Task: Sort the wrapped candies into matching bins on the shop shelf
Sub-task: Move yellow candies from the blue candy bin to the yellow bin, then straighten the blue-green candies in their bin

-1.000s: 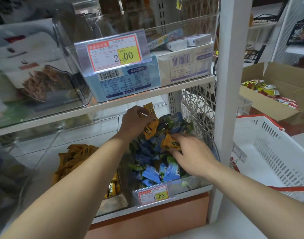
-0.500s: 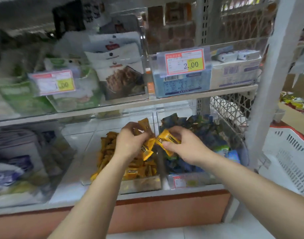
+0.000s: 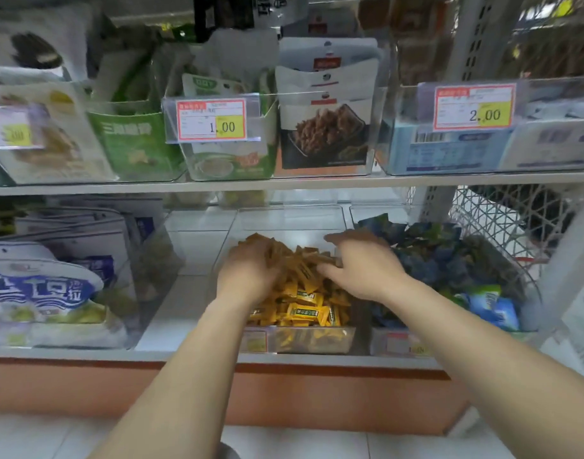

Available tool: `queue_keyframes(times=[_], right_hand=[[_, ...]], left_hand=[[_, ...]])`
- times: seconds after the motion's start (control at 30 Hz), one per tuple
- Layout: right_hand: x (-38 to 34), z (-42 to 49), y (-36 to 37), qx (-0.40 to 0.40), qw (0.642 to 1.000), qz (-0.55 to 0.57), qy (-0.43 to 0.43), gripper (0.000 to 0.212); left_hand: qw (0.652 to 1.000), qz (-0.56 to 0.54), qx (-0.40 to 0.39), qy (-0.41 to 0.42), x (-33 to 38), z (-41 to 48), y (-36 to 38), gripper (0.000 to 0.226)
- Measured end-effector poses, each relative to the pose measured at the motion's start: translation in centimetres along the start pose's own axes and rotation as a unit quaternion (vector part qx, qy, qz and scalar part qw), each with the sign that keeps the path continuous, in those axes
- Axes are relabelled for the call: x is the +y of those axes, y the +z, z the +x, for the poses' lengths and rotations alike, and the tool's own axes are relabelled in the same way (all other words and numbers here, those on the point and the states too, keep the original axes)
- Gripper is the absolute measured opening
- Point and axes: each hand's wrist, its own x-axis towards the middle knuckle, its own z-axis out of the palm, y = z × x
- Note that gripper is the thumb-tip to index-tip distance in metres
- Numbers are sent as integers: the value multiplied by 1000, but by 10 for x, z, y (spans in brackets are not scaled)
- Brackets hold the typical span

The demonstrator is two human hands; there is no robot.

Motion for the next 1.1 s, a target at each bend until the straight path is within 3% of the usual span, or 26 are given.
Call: queue_keyframes(times=[0.1,0.3,0.4,0.47,0.6,0.77,0.87,0.97,1.1], right_hand=[[34,-37,-24,38,999,-4,7,55],[128,-88,-47,86,987,45,129,33],[154,-91,-39,80,982,56,165,43],[164,-93,-30,37,982,47,181,58],[173,-94,-18,-55,972,80,213,76],[172,-81,-5,16,979,91,182,70],[179,-70,1,-16,984,84,155,78],[187,-65,7,-94,986,53,130,67],[182,-68,10,-99,987,6,128,63]], left_hand=[[998,-27,-17,48,23,-4,1,38],[974,-45,-71,211,101,-31,25,34],[965,-12,-74,251,132,-42,40,34],[961,15,-35,273,148,-45,49,32],[967,-26,-62,246,174,-46,77,41],[954,14,-125,271,186,-30,112,60],[930,120,-175,300,188,-8,124,58],[908,212,-193,307,185,11,121,47],[886,278,-261,263,192,31,99,57]])
